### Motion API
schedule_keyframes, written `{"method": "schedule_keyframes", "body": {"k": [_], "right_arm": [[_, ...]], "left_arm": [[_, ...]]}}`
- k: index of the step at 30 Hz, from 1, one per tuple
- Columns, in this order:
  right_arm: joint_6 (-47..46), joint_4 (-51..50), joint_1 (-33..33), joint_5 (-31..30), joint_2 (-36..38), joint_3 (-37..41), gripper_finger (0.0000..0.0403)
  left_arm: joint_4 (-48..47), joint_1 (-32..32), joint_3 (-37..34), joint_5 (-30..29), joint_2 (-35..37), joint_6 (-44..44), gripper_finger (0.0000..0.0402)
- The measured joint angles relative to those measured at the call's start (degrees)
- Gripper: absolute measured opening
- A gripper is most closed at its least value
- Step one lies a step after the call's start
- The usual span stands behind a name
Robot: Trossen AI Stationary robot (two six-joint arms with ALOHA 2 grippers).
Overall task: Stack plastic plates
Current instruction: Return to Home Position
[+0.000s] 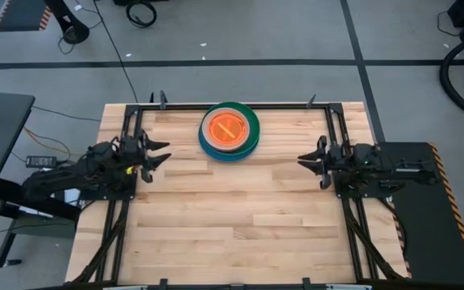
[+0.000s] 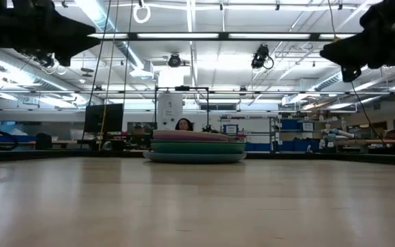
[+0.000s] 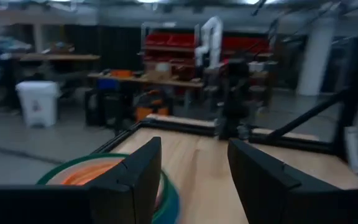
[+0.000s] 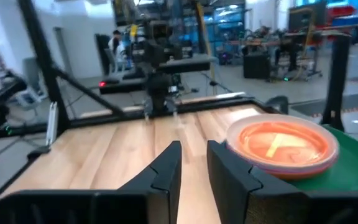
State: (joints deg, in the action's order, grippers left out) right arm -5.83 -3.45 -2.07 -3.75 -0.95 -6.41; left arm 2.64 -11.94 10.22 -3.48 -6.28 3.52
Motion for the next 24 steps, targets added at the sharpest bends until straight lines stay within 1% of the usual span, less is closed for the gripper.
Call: {"method": "schedule_keyframes", "body": {"k": [2, 5, 6, 7, 9, 10, 12, 16, 19, 24], "right_arm": [[1.43, 1.97, 0.28, 1.41, 0.30, 1.88, 0.0083], [2.76, 6.90, 0.51, 2.34, 0.85, 5.71, 0.0066], [2.47, 5.97, 0.52, 2.35, 0.85, 6.03, 0.0057], [1.42, 5.60, 0.51, 2.36, 0.36, 6.05, 0.0045], [0.25, 5.05, 0.55, 2.71, 0.15, 6.05, 0.0017], [0.50, 5.08, 0.55, 3.60, 0.15, 6.05, 0.0010], [1.30, 4.60, 0.55, 4.85, 0.14, 6.06, 0.0010], [1.50, 4.42, 0.55, 3.57, -0.78, 6.05, 0.0014], [3.79, 4.87, 0.34, 1.98, -0.97, 6.05, 0.0014], [4.41, 5.07, 0.36, 1.75, -0.97, 6.05, 0.0014]], "left_arm": [[3.75, 1.81, -2.30, 0.05, 0.15, -0.10, 0.0185], [8.87, 4.10, -6.83, -0.97, 0.35, -0.23, 0.0163], [10.71, 4.57, -8.38, -1.22, 0.37, -0.09, 0.0153], [11.72, 4.85, -9.70, -1.32, 0.44, 0.29, 0.0142], [10.70, 5.18, -9.69, -1.37, 0.36, -0.09, 0.0120], [10.38, 5.19, -9.71, -1.35, 0.34, -1.03, 0.0107], [10.31, 5.18, -9.71, -1.35, 0.35, -2.79, 0.0080], [12.56, 5.02, -9.71, 0.75, 0.37, -4.16, 0.0015], [13.87, 5.07, -9.71, 1.14, 0.38, -3.52, 0.0010], [13.59, 5.02, -9.71, 1.10, 0.28, -4.30, 0.0011]]}}
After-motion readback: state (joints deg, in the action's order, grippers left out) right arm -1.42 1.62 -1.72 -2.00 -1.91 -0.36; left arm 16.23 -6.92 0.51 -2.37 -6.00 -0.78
